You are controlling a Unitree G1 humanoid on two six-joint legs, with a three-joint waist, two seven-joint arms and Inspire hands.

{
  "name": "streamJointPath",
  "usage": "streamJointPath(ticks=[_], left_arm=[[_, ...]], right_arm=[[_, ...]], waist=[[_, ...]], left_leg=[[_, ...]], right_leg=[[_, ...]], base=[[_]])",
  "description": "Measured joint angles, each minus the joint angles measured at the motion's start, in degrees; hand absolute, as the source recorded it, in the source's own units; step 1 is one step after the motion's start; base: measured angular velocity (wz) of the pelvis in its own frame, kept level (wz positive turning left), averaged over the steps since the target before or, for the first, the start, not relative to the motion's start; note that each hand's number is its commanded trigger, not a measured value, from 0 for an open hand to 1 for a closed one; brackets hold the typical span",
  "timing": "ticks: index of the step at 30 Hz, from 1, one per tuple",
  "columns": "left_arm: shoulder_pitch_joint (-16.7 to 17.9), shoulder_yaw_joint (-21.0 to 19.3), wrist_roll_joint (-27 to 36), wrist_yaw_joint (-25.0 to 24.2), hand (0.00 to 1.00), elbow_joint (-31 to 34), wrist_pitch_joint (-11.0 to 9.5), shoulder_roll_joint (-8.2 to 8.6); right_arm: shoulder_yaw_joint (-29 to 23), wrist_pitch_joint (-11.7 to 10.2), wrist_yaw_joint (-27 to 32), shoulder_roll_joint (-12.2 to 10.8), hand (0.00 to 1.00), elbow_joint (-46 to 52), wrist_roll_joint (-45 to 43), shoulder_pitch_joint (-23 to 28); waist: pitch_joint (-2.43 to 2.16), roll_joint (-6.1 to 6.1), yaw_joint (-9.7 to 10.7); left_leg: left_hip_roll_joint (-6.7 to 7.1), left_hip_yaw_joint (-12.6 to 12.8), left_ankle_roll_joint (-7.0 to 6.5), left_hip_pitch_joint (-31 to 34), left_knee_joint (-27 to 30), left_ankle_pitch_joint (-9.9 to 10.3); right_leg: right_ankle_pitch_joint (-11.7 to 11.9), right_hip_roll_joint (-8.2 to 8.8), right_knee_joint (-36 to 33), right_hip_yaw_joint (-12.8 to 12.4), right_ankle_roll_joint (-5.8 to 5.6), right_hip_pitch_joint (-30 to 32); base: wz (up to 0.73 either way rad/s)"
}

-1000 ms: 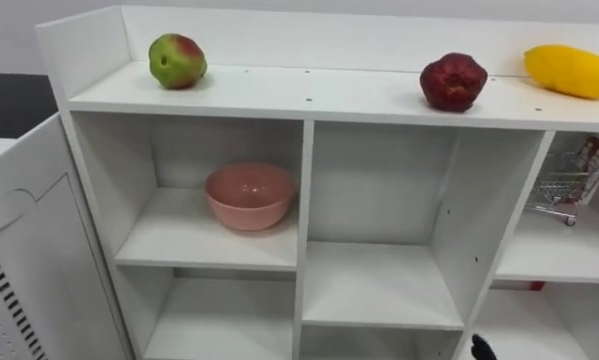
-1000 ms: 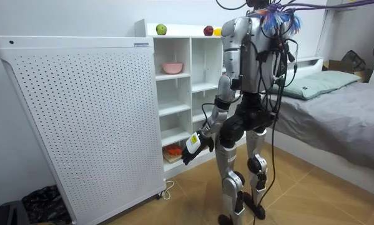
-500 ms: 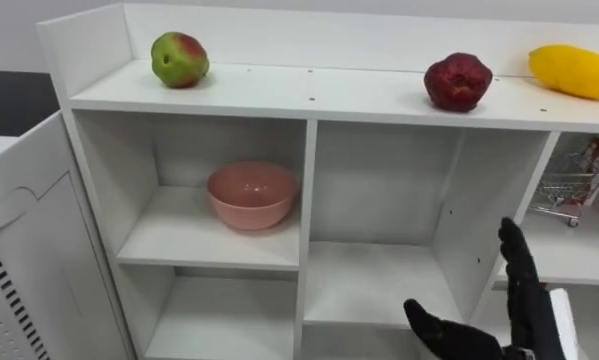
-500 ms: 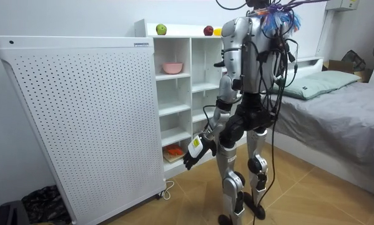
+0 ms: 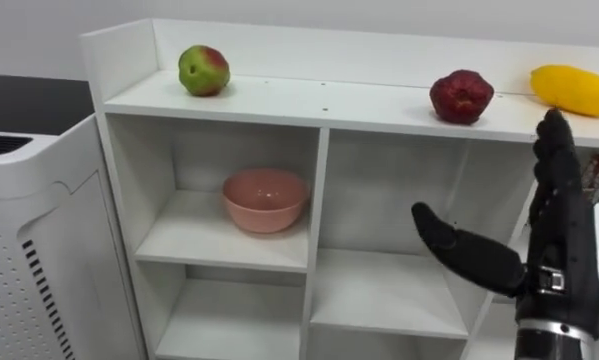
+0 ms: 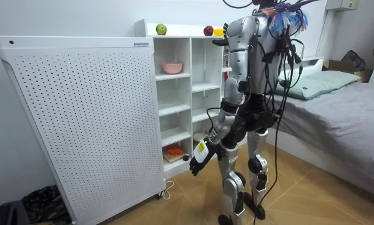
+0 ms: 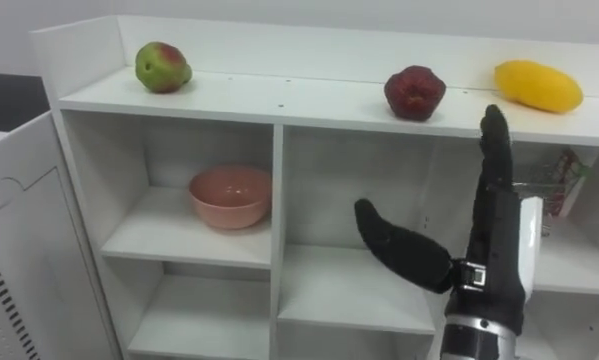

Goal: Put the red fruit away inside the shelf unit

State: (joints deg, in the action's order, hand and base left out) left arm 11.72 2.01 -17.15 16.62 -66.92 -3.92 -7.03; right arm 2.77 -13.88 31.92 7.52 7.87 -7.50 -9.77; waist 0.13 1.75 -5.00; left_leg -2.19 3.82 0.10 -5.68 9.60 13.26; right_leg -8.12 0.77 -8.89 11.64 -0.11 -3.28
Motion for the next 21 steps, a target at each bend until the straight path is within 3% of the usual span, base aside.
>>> streamJointPath(ticks=[6,17,21], left_arm=[[-0.5,0.5,0.0,-1.0,0.0,0.1,2.0,-0.28],[-0.8,0.9,-1.6,-1.4,0.0,1.9,4.6,-0.34],[-0.9,0.9,-3.8,-2.1,0.0,2.3,5.2,-0.41]], right_arm=[[0.1,0.0,0.7,0.1,0.0,2.0,-0.3,-1.7],[-1.5,1.1,3.1,4.1,0.0,1.9,0.0,-7.7],[-3.2,1.6,4.3,4.2,0.0,-0.3,0.7,-11.5]], waist=[[0.28,0.58,0.0],[0.06,0.97,-0.1],[0.11,1.34,-0.1]], left_leg=[[0.0,-0.4,0.01,0.5,0.0,0.0],[-0.04,-0.8,-0.01,0.6,0.0,0.0],[-0.04,-0.9,0.01,0.3,0.2,-0.1]], right_leg=[[0.0,0.0,0.1,0.5,0.0,0.3],[0.0,0.01,0.2,1.2,-0.01,0.3],[0.0,0.01,0.2,1.2,0.0,0.2]], base=[[0.02],[0.0],[0.0]])
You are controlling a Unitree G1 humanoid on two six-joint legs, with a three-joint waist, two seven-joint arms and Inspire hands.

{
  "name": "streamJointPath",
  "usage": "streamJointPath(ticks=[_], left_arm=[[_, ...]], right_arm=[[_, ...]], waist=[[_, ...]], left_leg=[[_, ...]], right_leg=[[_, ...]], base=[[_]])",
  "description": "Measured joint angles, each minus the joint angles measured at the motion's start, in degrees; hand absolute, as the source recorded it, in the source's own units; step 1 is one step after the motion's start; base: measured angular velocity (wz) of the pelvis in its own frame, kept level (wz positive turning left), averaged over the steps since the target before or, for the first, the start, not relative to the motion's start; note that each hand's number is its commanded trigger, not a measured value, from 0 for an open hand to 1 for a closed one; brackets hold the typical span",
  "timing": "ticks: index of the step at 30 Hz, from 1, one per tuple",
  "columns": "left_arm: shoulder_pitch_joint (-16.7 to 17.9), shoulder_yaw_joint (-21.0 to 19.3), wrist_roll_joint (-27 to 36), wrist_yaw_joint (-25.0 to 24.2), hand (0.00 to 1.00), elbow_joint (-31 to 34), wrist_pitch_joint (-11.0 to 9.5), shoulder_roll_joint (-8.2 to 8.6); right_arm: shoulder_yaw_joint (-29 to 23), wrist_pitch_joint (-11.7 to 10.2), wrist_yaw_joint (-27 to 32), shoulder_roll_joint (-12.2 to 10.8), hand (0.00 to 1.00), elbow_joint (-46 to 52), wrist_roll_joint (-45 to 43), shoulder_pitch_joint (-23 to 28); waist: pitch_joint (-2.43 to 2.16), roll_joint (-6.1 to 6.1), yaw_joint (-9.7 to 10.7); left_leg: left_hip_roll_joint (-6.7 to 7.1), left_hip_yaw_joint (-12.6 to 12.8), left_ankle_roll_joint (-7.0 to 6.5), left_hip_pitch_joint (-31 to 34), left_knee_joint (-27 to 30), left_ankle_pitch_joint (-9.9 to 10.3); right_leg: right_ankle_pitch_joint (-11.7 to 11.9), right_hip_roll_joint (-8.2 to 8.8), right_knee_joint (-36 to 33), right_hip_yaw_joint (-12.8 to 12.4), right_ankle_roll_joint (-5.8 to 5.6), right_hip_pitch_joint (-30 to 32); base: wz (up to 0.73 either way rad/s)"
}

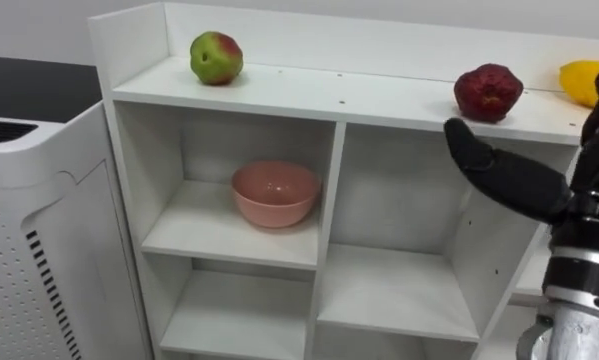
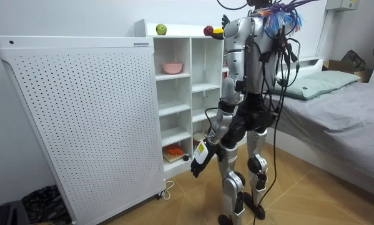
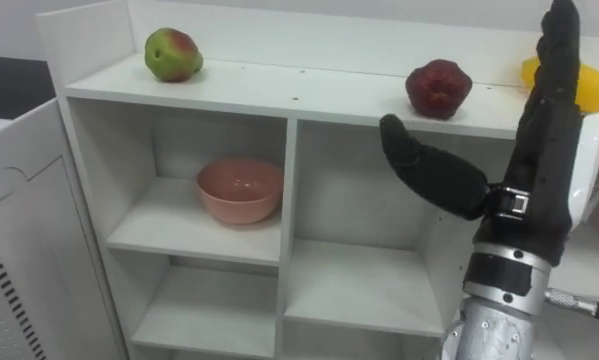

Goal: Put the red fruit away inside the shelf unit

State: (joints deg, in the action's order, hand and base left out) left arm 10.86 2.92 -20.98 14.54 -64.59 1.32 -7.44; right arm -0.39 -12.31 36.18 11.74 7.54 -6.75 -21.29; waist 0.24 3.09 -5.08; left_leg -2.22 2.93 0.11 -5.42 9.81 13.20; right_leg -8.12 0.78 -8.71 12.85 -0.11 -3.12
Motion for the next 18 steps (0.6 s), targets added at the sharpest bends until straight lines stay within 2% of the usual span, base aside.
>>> streamJointPath(ticks=[8,12,14,16,18], left_arm=[[-0.1,-0.2,-0.1,-1.7,0.0,0.6,0.3,-0.52],[0.1,-1.0,-3.8,-3.1,0.0,1.7,1.6,-0.51],[0.0,-1.1,-4.7,-4.0,0.0,2.0,2.3,-0.51],[0.0,-1.2,-5.8,-4.3,0.0,2.4,2.5,-0.51],[0.0,-1.4,-6.1,-4.8,0.0,2.8,2.5,-0.52]], right_arm=[[-1.0,0.6,0.0,0.6,0.0,-2.3,1.7,-1.4],[-1.5,2.2,-0.4,1.0,0.0,-5.0,4.1,-3.1],[-1.5,2.8,-0.6,1.9,0.0,-7.4,5.9,-5.0],[-1.6,4.0,-0.7,3.7,0.0,-10.7,7.9,-7.3],[-1.6,4.6,-0.8,4.4,0.0,-11.4,8.4,-7.6]], waist=[[0.23,0.53,-0.2],[0.24,0.64,-0.1],[0.25,0.65,-0.1],[0.23,0.78,-0.1],[0.2,0.89,-0.2]], left_leg=[[0.02,0.0,0.06,0.1,0.1,-0.1],[0.06,-0.1,0.04,0.7,0.3,-0.2],[0.1,-0.2,0.04,0.8,0.4,-0.2],[0.09,-0.3,0.04,0.8,0.4,-0.2],[0.09,-0.5,0.04,0.9,0.4,-0.2]], right_leg=[[0.0,0.04,0.0,0.1,0.01,-0.1],[0.0,0.09,-0.1,0.2,0.01,0.3],[0.0,0.11,-0.1,0.3,0.01,0.2],[0.0,0.1,0.0,0.3,0.01,0.2],[0.0,0.1,0.0,0.5,0.0,0.2]], base=[[0.0],[0.01],[0.03],[0.0],[0.04]])
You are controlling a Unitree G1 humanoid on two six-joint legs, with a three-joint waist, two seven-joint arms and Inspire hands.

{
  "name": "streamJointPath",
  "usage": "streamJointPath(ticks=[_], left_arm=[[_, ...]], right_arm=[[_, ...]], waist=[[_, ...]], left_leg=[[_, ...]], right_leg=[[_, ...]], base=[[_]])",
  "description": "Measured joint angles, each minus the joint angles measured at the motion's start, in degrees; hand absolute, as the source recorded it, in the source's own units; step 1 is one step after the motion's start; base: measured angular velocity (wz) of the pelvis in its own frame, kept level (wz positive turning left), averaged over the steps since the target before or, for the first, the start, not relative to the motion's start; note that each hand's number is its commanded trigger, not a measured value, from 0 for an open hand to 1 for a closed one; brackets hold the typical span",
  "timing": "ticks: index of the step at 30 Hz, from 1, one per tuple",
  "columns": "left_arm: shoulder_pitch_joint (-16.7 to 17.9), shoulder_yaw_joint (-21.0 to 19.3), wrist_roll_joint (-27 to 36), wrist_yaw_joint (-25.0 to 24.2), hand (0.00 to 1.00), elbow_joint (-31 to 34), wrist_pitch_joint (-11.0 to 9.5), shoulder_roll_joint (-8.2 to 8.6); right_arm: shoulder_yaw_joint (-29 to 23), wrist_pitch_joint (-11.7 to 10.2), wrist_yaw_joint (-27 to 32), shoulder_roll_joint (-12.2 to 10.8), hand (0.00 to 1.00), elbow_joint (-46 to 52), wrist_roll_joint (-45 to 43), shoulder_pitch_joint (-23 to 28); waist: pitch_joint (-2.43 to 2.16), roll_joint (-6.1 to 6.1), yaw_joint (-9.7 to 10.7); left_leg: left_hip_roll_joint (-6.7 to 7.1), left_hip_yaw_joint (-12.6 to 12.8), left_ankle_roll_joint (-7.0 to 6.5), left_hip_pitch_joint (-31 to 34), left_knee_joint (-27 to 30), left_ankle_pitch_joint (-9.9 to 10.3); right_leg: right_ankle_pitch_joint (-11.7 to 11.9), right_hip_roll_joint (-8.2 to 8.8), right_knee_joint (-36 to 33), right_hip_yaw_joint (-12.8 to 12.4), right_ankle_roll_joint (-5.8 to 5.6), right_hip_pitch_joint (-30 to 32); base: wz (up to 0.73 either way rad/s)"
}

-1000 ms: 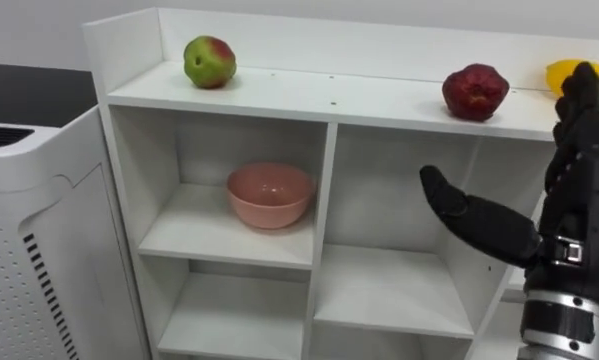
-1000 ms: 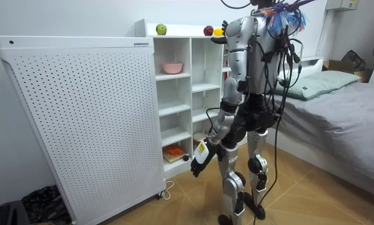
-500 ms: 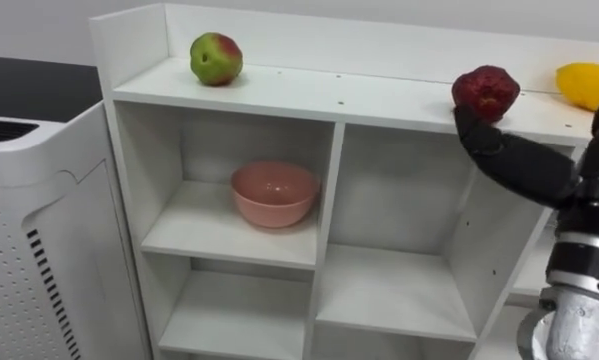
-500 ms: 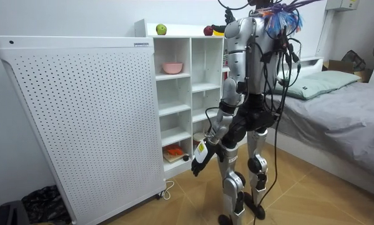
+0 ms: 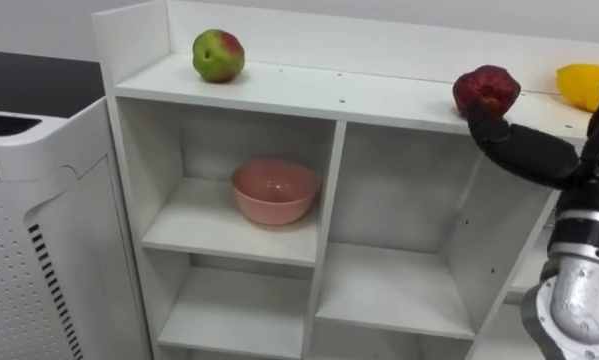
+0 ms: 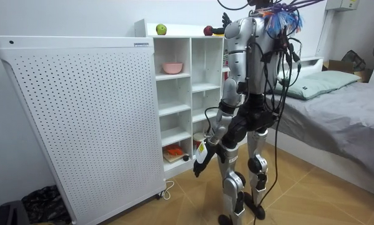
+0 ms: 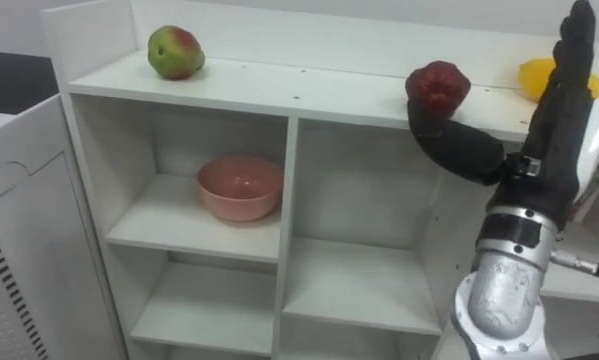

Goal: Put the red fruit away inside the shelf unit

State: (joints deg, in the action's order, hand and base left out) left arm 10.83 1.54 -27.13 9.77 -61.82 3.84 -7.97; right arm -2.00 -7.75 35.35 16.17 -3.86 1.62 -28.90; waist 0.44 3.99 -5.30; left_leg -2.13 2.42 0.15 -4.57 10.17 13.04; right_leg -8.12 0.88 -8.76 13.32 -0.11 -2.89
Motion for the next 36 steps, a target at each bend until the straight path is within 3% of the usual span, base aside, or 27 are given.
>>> streamJointPath(ticks=[10,14,25,31,32,33,34,36], left_arm=[[0.0,-0.3,0.0,-0.3,0.0,0.1,1.5,-0.01],[0.0,-0.4,0.0,-0.4,0.0,0.1,2.2,0.07],[-0.1,-2.6,0.0,-0.4,0.0,0.1,3.4,0.06],[0.0,-2.5,0.0,-1.0,0.0,0.3,3.4,-0.13],[0.0,-2.5,0.0,-1.2,0.0,0.4,3.4,-0.2],[0.0,-2.5,0.0,-1.5,0.0,0.5,3.4,-0.33],[0.0,-2.5,0.0,-1.5,0.0,0.6,3.5,-0.34],[0.0,-2.5,0.0,-1.5,0.0,1.0,3.6,-0.4]], right_arm=[[0.0,2.6,-0.4,0.1,0.0,-2.6,0.8,-1.5],[0.0,3.0,-1.9,1.2,0.0,-5.1,2.0,-3.8],[0.1,5.4,-5.6,2.5,0.0,-7.3,4.5,-4.9],[0.2,5.5,-8.6,2.5,0.0,-10.8,4.6,-8.1],[0.1,5.6,-8.7,2.5,0.54,-11.2,4.6,-8.4],[0.1,5.9,-8.7,2.6,0.69,-11.3,4.6,-8.4],[0.1,5.9,-8.8,2.6,1.0,-11.3,4.6,-8.4],[0.1,5.9,-8.9,2.6,1.0,-11.3,4.6,-8.4]], waist=[[-0.07,0.22,-0.1],[-0.14,0.26,-0.1],[-0.95,1.32,-1.1],[-0.71,1.82,-1.1],[-0.61,1.93,-1.1],[-0.48,2.16,-1.1],[-0.46,2.25,-1.1],[-0.45,2.31,-1.2]], left_leg=[[-0.03,-0.2,0.0,0.4,0.0,0.0],[-0.04,-0.2,0.01,0.4,0.1,0.0],[-0.1,-1.0,0.12,0.8,0.3,-0.1],[-0.11,-1.0,0.16,0.9,0.3,-0.1],[-0.11,-1.0,0.18,0.9,0.3,-0.2],[-0.12,-1.0,0.19,0.9,0.3,-0.2],[-0.12,-1.0,0.18,1.0,0.3,-0.2],[-0.09,-1.0,0.18,1.0,0.3,-0.2]], right_leg=[[0.0,0.01,0.1,0.6,0.0,0.1],[0.0,0.03,0.1,0.9,0.0,0.0],[0.0,0.04,0.1,1.7,0.0,0.1],[0.0,0.05,0.1,1.8,0.01,0.0],[0.0,0.05,0.1,1.8,0.01,0.0],[0.0,0.05,0.1,1.8,0.01,0.0],[0.0,0.06,0.1,1.8,0.0,0.0],[0.0,0.07,0.1,1.8,0.0,0.0]], base=[[0.01],[0.0],[0.03],[0.01],[0.0],[0.0],[0.0],[0.0]])
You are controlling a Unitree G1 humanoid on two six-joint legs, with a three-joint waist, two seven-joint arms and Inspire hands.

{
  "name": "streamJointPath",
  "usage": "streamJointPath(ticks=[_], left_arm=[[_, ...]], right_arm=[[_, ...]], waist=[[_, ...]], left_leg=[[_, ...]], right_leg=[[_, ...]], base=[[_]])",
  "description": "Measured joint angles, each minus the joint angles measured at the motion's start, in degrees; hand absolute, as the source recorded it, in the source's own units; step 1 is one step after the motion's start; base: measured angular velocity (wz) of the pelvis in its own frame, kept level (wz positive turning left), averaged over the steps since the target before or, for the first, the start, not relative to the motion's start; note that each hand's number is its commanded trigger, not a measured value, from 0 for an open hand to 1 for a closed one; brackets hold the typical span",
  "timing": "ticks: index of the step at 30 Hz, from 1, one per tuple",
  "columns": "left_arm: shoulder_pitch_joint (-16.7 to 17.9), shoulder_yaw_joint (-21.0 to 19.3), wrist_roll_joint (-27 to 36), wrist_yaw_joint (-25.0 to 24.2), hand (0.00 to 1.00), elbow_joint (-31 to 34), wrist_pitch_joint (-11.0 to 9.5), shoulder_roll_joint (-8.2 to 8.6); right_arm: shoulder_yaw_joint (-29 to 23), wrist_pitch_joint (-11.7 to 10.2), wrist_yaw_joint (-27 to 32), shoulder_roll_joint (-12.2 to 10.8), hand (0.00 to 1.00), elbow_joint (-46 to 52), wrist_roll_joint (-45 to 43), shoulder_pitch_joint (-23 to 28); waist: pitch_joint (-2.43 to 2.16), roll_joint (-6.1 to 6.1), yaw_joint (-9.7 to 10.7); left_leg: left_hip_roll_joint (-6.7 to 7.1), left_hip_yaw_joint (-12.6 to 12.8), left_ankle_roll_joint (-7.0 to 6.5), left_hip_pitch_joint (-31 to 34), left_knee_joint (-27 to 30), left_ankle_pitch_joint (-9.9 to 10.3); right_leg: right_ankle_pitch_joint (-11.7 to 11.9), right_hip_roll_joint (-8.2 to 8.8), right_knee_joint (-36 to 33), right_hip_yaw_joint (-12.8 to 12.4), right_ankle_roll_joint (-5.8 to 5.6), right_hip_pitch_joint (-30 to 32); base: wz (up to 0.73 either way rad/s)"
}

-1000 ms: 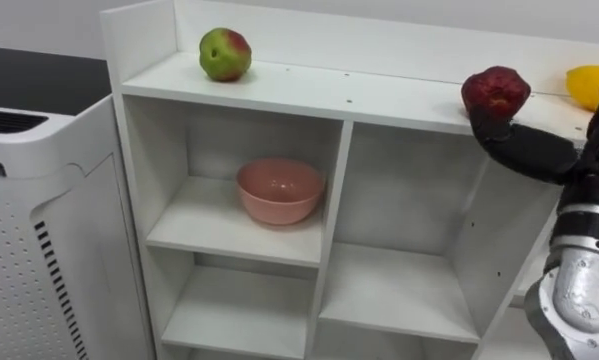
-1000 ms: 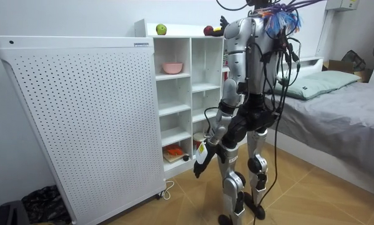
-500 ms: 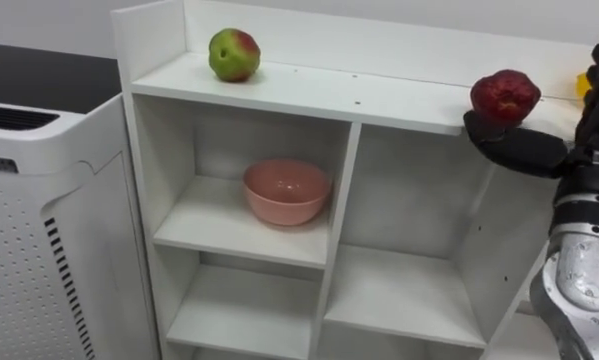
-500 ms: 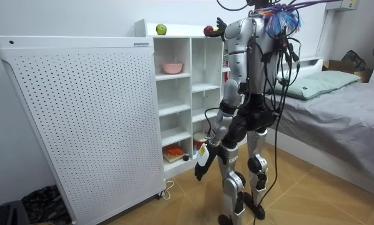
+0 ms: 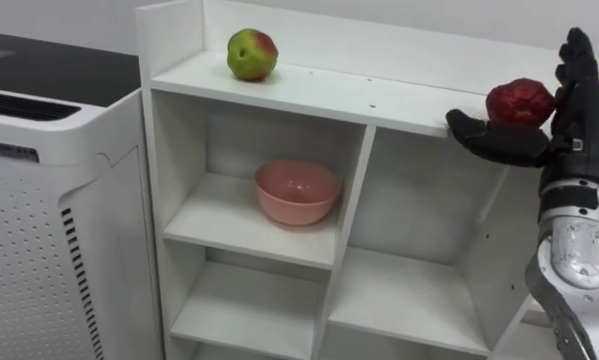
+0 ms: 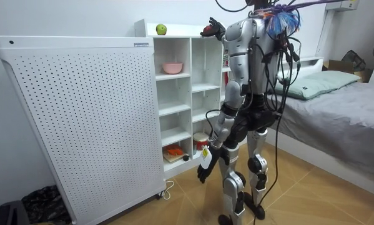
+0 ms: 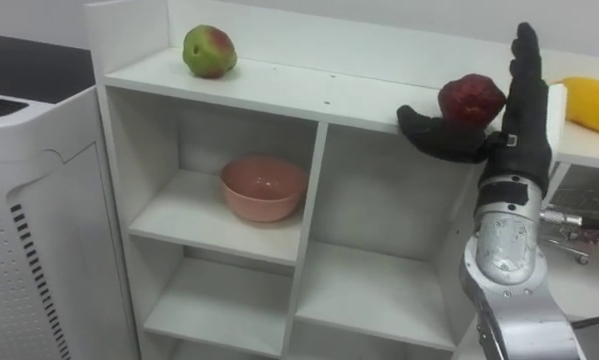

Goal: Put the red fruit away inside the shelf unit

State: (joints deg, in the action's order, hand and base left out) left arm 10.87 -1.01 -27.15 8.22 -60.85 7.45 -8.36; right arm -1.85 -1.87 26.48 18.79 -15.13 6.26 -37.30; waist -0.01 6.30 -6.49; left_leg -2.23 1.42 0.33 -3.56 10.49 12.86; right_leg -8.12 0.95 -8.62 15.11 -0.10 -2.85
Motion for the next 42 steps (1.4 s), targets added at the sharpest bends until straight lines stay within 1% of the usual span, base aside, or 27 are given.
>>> streamJointPath(ticks=[3,5,11,15,19,21,25,26,27,29,30,31,32,33,34,37,38,40,42], left_arm=[[-0.1,-0.5,0.0,0.0,0.0,0.2,0.0,-0.09],[-0.1,-1.1,0.0,-0.1,0.0,0.2,0.0,-0.09],[0.0,-1.0,0.0,-0.1,0.0,1.6,0.1,-0.19],[-0.1,-1.0,0.1,-0.1,0.0,2.5,0.1,-0.74],[-0.3,-0.9,0.1,-0.1,0.0,2.8,0.0,-1.72],[-0.8,-0.9,0.0,0.0,0.0,3.0,0.1,-1.74],[-1.2,-0.8,0.1,0.0,0.0,3.0,0.1,-1.73],[-1.3,-0.4,0.1,0.1,0.0,3.0,0.1,-1.66],[-1.3,-0.4,0.4,0.1,0.0,3.0,0.1,-1.46],[-1.1,-0.1,0.6,0.3,0.0,3.0,0.2,-1.21],[-1.2,0.2,0.6,0.3,0.0,3.0,0.2,-1.11],[-1.2,0.6,0.6,0.3,0.0,3.0,0.1,-1.02],[-1.0,0.7,0.6,0.3,0.0,3.0,0.1,-1.02],[-0.7,0.8,0.6,0.3,0.0,2.9,0.1,-1.01],[-0.7,1.0,0.6,0.3,0.0,2.9,0.1,-1.14],[-0.4,2.0,0.6,0.5,0.0,2.9,-0.1,-1.34],[-0.4,2.2,0.6,0.5,0.0,2.9,-0.1,-1.32],[-0.1,2.4,0.7,0.7,0.0,2.9,-0.5,-1.33],[0.1,3.2,0.7,1.5,0.0,2.9,-0.5,-1.37]], right_arm=[[0.0,0.0,-1.1,0.1,1.0,0.0,-0.4,0.0],[0.0,0.0,-2.0,0.7,1.0,0.0,-0.3,0.0],[0.6,0.3,-3.6,3.4,1.0,-0.4,-0.3,-1.0],[0.6,0.1,-4.2,4.0,1.0,-2.2,-0.1,-2.4],[0.7,0.1,-4.6,4.2,1.0,-2.6,-0.1,-2.4],[0.7,0.1,-4.9,4.1,1.0,-2.5,-0.1,-2.4],[0.7,0.1,-6.1,4.1,1.0,-1.9,0.2,-2.4],[0.7,0.1,-6.4,4.1,1.0,-1.1,1.1,-2.4],[0.9,0.4,-6.8,3.8,1.0,0.5,2.9,-2.4],[2.4,0.7,-8.0,3.6,1.0,2.8,6.1,-2.4],[3.3,0.9,-9.4,3.6,1.0,4.3,8.1,-2.1],[4.1,1.3,-10.5,3.3,1.0,6.3,9.5,-1.9],[4.9,1.5,-10.8,3.2,1.0,7.3,10.1,-1.9],[5.9,1.8,-11.7,2.9,1.0,9.7,11.3,-1.0],[6.2,1.9,-12.9,2.9,1.0,12.6,13.5,0.7],[7.6,1.9,-15.2,2.4,1.0,16.3,19.8,3.7],[7.7,1.9,-15.9,2.0,1.0,16.7,20.7,4.2],[8.1,2.1,-18.1,1.0,1.0,18.8,25.8,6.6],[9.2,2.1,-20.2,0.6,1.0,19.6,28.8,8.2]], waist=[[0.0,-0.03,-0.1],[0.02,-0.07,-0.1],[-0.04,0.0,-0.1],[0.0,0.62,-0.1],[0.28,1.76,-0.1],[0.25,1.87,-0.1],[0.54,1.42,-0.2],[0.73,1.07,-0.3],[0.78,0.59,-0.4],[0.67,-0.16,-0.2],[0.46,-0.87,0.0],[0.26,-1.5,-0.3],[0.19,-1.87,-0.5],[-0.21,-2.45,-0.5],[-0.36,-2.66,-0.3],[-0.41,-2.57,-0.3],[-0.45,-2.5,-0.2],[-0.36,-2.15,-0.6],[-0.36,-2.11,-0.3]], left_leg=[[0.0,0.0,0.0,0.1,0.0,0.0],[0.0,0.0,0.0,0.1,0.0,0.0],[-0.02,0.0,0.01,0.5,0.0,0.0],[-0.04,0.0,0.01,0.3,-0.1,0.0],[-0.04,0.0,0.01,-0.1,-0.1,0.0],[0.02,0.0,0.01,-0.2,0.0,0.0],[0.02,0.0,0.01,-0.1,0.2,0.0],[0.02,0.0,0.01,-0.2,0.2,0.0],[0.02,0.2,0.01,0.0,0.2,0.0],[0.01,0.4,0.01,0.0,0.1,0.0],[-0.02,0.6,0.01,0.2,0.1,0.0],[-0.05,1.0,0.03,0.5,-0.1,0.0],[-0.08,1.3,0.03,0.5,-0.1,0.0],[-0.12,1.6,0.03,0.4,-0.1,0.0],[-0.12,1.6,0.03,0.3,-0.1,0.0],[-0.14,1.6,0.03,-0.8,-0.5,0.0],[-0.14,1.6,0.03,-0.9,-0.7,0.0],[-0.08,1.8,0.02,-1.1,-1.0,0.0],[-0.04,1.9,0.02,-1.0,-1.0,0.0]], right_leg=[[0.0,-0.03,0.0,-0.1,0.0,0.1],[0.0,-0.04,0.0,-0.1,0.0,0.1],[0.0,-0.06,0.0,-0.2,0.01,0.6],[0.0,-0.08,0.0,-0.6,0.0,0.4],[0.0,-0.08,0.0,-0.7,0.0,-0.1],[0.0,-0.05,0.0,-0.9,0.0,-0.1],[0.0,-0.05,0.0,-0.9,0.01,-0.1],[0.0,-0.04,0.0,-0.9,0.05,0.0],[0.1,-0.04,0.0,-1.0,0.08,0.0],[0.1,-0.05,0.0,-1.1,0.11,0.1],[0.1,-0.11,-0.1,-1.4,0.14,0.5],[0.1,-0.16,-0.1,-1.8,0.21,1.1],[0.1,-0.21,-0.1,-2.0,0.22,1.2],[0.1,-0.27,-0.1,-2.3,0.24,1.5],[0.1,-0.27,-0.1,-2.3,0.24,1.4],[0.1,-0.3,-0.1,-2.9,0.23,0.7],[0.1,-0.31,-0.1,-3.0,0.23,0.7],[0.1,-0.27,-0.1,-3.5,0.23,0.8],[0.1,-0.21,-0.1,-3.4,0.23,0.8]], base=[[0.0],[0.0],[0.0],[0.0],[0.0],[0.0],[0.0],[0.0],[-0.03],[-0.06],[-0.14],[-0.16],[-0.19],[-0.09],[-0.05],[-0.05],[-0.1],[-0.08],[-0.05]])
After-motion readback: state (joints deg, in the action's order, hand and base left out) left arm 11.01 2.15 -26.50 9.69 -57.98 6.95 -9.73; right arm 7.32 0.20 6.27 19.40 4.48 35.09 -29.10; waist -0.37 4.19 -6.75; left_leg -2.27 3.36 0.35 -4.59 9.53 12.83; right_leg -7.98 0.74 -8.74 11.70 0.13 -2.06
